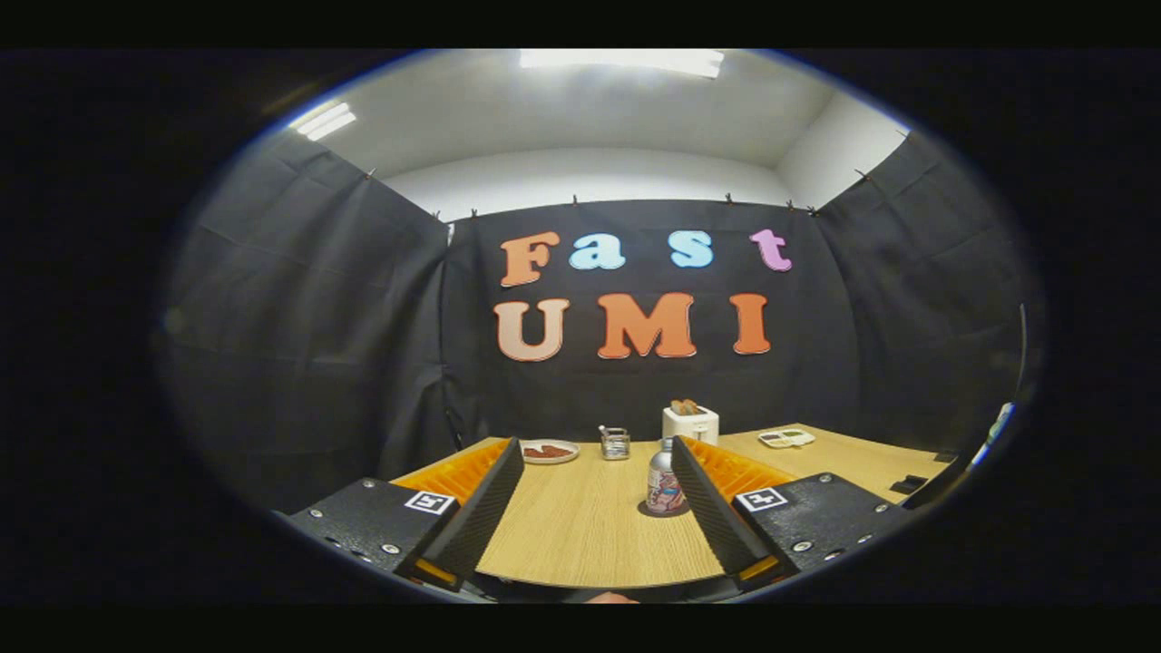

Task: Take the bottle from table, then pour the juice into the cup, finally place the bottle on the coaster

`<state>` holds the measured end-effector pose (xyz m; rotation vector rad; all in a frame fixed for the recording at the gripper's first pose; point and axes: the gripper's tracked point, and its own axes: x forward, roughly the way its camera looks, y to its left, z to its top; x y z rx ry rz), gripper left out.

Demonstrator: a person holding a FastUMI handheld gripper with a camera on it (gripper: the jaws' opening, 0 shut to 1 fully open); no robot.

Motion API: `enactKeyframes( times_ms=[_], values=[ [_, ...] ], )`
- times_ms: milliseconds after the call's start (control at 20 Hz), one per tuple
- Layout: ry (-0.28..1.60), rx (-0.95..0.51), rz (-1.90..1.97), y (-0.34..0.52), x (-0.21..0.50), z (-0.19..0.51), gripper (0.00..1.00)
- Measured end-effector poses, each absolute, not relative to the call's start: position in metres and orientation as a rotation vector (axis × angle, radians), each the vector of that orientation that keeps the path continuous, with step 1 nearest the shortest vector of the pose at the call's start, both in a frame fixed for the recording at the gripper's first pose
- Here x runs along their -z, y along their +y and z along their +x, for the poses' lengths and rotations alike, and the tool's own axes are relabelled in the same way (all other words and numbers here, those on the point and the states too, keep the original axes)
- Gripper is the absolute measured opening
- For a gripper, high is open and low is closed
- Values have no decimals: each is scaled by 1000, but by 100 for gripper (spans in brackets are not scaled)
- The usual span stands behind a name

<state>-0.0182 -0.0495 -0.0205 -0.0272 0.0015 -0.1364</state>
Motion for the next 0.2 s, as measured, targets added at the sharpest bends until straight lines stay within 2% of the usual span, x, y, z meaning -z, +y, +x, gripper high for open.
enactKeyframes(
  times_ms=[200],
  values=[
    [1,147,-32,-57,20,-18,97]
  ],
)
